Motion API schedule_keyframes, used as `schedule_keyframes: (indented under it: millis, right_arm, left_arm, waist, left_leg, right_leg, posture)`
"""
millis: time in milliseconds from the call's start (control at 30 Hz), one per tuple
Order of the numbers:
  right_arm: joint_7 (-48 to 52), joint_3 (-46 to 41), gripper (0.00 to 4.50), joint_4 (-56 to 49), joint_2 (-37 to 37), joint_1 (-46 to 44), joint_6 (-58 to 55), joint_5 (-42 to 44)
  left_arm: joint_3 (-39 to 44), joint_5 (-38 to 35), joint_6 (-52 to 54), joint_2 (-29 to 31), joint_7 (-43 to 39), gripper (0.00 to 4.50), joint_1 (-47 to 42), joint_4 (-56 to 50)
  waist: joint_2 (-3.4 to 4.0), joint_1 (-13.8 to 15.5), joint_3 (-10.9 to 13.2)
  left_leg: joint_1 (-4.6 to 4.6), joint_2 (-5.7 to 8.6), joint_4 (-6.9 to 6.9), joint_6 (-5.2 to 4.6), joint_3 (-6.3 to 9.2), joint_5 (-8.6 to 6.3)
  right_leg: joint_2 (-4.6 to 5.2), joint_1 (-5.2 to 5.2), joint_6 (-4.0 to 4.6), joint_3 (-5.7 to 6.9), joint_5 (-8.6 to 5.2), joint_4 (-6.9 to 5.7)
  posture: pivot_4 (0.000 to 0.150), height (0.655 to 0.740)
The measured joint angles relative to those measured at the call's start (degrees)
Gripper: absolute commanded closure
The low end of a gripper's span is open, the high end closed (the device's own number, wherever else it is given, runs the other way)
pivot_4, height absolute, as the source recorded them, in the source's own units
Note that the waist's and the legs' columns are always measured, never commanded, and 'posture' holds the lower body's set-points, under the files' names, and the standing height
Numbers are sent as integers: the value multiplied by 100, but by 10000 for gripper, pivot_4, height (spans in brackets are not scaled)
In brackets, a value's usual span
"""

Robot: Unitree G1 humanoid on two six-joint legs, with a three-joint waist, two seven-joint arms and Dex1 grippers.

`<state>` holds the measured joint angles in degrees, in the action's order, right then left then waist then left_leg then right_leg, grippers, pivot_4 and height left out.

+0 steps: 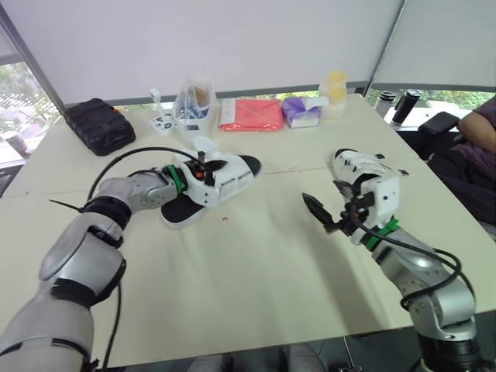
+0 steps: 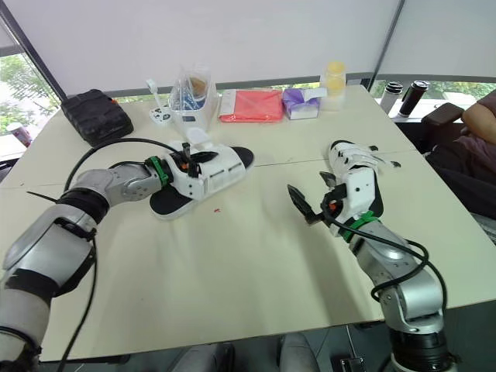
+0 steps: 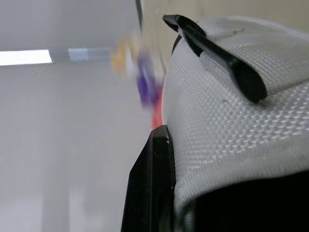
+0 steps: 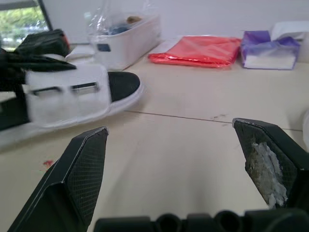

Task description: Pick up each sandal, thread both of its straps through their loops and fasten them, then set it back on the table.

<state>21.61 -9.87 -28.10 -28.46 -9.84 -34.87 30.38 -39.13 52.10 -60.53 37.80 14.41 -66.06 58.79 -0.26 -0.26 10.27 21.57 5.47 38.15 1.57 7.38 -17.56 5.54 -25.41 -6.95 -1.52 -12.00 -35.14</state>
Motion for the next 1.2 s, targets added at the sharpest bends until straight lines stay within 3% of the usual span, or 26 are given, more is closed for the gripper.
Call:
schedule_keyframes:
  millis: [200,333,433,600,867,1067,1200]
  right_arm:
    - [703,-59,0,0,-451,225,-417,479]
    - [889,-66,0,-1,-591,370,-459,484]
    - [923,-92,0,-1,-629,394,-473,487]
    - [1036,-243,0,-4,-771,586,-485,492]
    - [1109,-265,0,-1,-809,648,-480,469]
    - [1171,-257,0,2,-825,678,-478,460]
    - [1265,-256,0,33,-878,679,-471,424]
  left_arm:
    - [-475,1412,-1059,319,1465,44668,198,-1428]
    - [-796,2117,-971,214,1959,44668,328,-1612]
    - [-863,2201,-912,93,2057,44668,482,-1589]
    - [-605,1634,-911,78,1577,44668,776,-1761]
    - [-92,206,-705,20,-152,44668,1589,-2742]
    - [135,-245,-406,-76,-994,44668,1840,-2835]
    - [283,-675,-335,-115,-1455,30911,2119,-2910]
  waist:
    - [-1,71,0]
    - [-1,92,0]
    - [-1,93,0]
    - [-1,96,0]
    - [0,94,-2]
    - [1,75,-6]
    - [5,53,-9]
  left_leg:
    - [-7,-3,4,-8,-20,-4]
    - [-10,5,9,-18,-32,-8]
    - [-10,5,10,-15,-32,-6]
    - [-10,-3,10,-13,-32,-5]
    - [-14,-5,12,-11,-32,-4]
    - [-22,-7,13,-13,-32,-5]
    - [-23,-11,13,-13,-32,-5]
  right_leg:
    - [-2,5,-1,0,0,-9]
    - [-3,9,-2,0,0,-15]
    - [-2,9,-2,0,0,-16]
    - [0,9,-2,0,0,-14]
    - [0,11,-2,-1,0,-17]
    - [-2,19,-2,-1,0,-18]
    - [-4,18,-2,-2,0,-19]
  posture:
    - [1500,7400]
    - [1500,7400]
    - [1500,7400]
    - [1500,7400]
    - [1500,7400]
    - [1500,7400]
    - [1500,7400]
